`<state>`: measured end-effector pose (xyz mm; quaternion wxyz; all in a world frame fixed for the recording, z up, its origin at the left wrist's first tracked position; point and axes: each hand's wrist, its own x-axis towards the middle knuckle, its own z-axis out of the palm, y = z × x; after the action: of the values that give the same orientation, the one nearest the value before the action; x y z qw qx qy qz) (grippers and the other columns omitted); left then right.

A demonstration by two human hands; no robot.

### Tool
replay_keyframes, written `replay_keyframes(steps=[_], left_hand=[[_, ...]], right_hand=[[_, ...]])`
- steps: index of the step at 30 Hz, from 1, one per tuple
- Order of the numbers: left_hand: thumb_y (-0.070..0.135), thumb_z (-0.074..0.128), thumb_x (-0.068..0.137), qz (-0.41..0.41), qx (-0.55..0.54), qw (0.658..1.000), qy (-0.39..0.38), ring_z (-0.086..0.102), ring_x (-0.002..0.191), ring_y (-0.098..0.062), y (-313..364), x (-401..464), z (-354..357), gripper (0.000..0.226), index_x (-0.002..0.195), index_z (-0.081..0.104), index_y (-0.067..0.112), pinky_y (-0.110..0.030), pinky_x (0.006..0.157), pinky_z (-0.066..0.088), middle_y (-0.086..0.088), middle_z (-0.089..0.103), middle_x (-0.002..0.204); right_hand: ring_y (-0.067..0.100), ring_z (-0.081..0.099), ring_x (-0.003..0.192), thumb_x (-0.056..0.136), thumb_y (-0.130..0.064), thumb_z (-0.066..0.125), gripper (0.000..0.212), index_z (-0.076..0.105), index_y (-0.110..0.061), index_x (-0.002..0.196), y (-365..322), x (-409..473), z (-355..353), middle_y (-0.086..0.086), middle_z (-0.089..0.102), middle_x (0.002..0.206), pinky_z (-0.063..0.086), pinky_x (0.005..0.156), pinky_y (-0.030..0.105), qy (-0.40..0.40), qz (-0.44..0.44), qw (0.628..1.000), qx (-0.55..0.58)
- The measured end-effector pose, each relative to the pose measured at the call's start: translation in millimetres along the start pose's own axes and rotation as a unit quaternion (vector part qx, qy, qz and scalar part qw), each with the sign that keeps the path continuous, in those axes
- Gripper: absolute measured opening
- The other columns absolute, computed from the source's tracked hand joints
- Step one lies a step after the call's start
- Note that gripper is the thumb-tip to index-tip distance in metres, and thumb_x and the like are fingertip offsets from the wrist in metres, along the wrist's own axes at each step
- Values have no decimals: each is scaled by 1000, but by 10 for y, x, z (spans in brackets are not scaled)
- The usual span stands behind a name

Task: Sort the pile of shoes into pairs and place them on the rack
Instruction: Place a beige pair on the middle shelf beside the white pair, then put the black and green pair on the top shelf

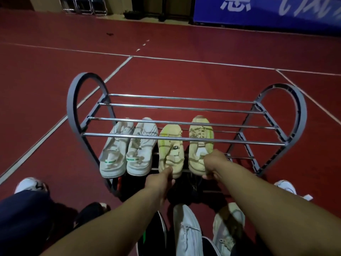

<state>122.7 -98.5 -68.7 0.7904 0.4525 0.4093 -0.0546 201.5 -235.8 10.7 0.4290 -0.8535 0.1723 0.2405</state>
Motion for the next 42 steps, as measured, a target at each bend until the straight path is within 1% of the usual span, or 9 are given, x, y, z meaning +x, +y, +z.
replay_keyframes(steps=[9, 14, 16, 19, 24, 30, 33, 37, 42], left_hand=[[36, 66, 90, 52, 17, 998, 3, 69, 73, -13, -34, 101, -5, 28, 92, 70, 8, -24, 58, 53, -7, 74, 88], [44, 62, 91, 63, 78, 994, -30, 56, 42, -12, -74, 116, -146, 39, 80, 66, 7, -21, 47, 45, 1, 64, 55], [49, 54, 93, 64, 106, 992, -33, 53, 40, -15, -103, 102, -241, 47, 72, 63, 8, -21, 46, 42, 1, 64, 56], [39, 51, 98, 113, 160, 981, 3, 63, 64, -29, -153, 90, -487, 40, 76, 66, 9, -38, 63, 55, -10, 69, 75], [20, 54, 93, 161, 348, 919, 90, 66, 91, -32, -343, 19, -1281, 12, 97, 65, 18, -42, 86, 53, -10, 69, 97], [39, 65, 85, 122, 618, 729, 268, 34, 135, -32, -719, -162, -2401, 64, 141, 40, 21, -44, 108, 34, -8, 39, 148], [53, 78, 69, 32, 566, 761, 315, 19, 143, -34, -768, -152, -2633, 104, 150, 17, 28, -53, 111, 25, -6, 18, 158], [55, 82, 60, -29, 553, 781, 289, 36, 136, -39, -694, -109, -2812, 127, 154, 0, 31, -50, 106, 35, -10, 17, 159], [50, 80, 45, -46, 488, 848, 200, 58, 112, -35, -563, -59, -3019, 115, 143, 30, 13, -42, 96, 52, -14, 53, 132]], right_hand=[[33, 61, 106, 91, 3, 54, 36, 52, 3, 127, -24, 164, 198, 17, 55, 123, 56, 67, 34, -27, -7, 995, -94], [19, 49, 58, 90, 1, 54, 8, 54, -2, 82, 8, 175, 182, 9, 49, 73, 41, 48, 24, -41, -33, 970, -238], [28, 56, 68, 94, -5, 45, 12, 54, -2, 101, 10, 127, 208, 16, 55, 90, 45, 52, 28, -9, -35, 987, -158], [38, 53, 118, 98, -26, 35, 47, 42, 1, 135, 106, 136, 329, 22, 49, 137, 47, 95, 39, 69, -33, 982, -174], [41, 25, 138, 101, -37, 32, 64, 16, -2, 152, 393, -34, 726, 22, 20, 156, 21, 112, 41, 160, -90, 976, -120], [42, 31, 133, 95, -22, 53, 56, 32, -8, 145, 952, -468, 1333, 20, 28, 151, 27, 103, 41, 296, -153, 942, -34], [44, 45, 116, 96, -22, 49, 31, 54, -7, 123, 1357, -613, 1711, 23, 43, 134, 40, 96, 44, 217, -152, 958, -112], [31, 55, 99, 97, -28, 32, 36, 64, -12, 102, 1545, -913, 2010, 11, 53, 115, 49, 88, 40, 57, -218, 940, -256], [26, 48, 106, 93, -27, 36, 32, 63, -9, 96, 1570, -1110, 2025, 7, 54, 114, 47, 88, 39, -39, -249, 914, -317]])
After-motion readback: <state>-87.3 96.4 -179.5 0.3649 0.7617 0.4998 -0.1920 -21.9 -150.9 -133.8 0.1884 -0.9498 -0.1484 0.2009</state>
